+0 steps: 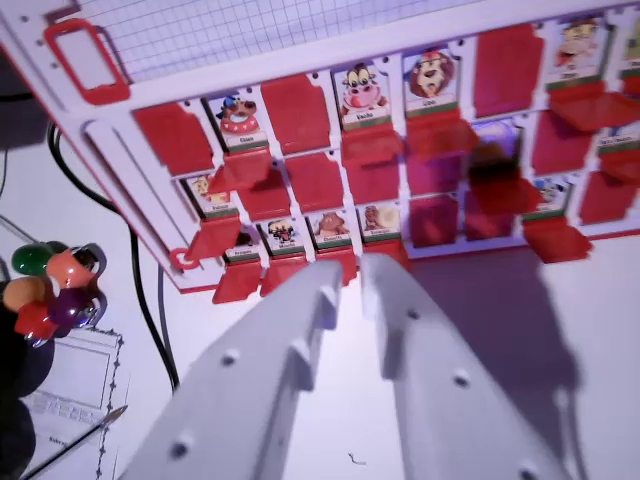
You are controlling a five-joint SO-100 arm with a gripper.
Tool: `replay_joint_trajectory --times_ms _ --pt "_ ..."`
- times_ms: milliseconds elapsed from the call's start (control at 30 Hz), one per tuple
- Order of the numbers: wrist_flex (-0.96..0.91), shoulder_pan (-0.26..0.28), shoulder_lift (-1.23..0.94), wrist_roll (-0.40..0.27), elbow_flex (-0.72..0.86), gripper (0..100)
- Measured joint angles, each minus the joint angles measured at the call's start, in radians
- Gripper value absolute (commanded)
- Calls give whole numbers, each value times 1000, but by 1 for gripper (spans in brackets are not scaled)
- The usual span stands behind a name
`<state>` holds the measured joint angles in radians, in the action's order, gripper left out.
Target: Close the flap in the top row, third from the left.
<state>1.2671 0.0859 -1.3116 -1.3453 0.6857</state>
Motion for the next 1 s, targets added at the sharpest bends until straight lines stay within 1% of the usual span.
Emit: replay_joint_trajectory --times_ms 433,733,1000 --pt "0 0 -416 -77 325 2" --pt "0 0 -623 -107 476 2" --pt "0 0 -764 -127 574 2"
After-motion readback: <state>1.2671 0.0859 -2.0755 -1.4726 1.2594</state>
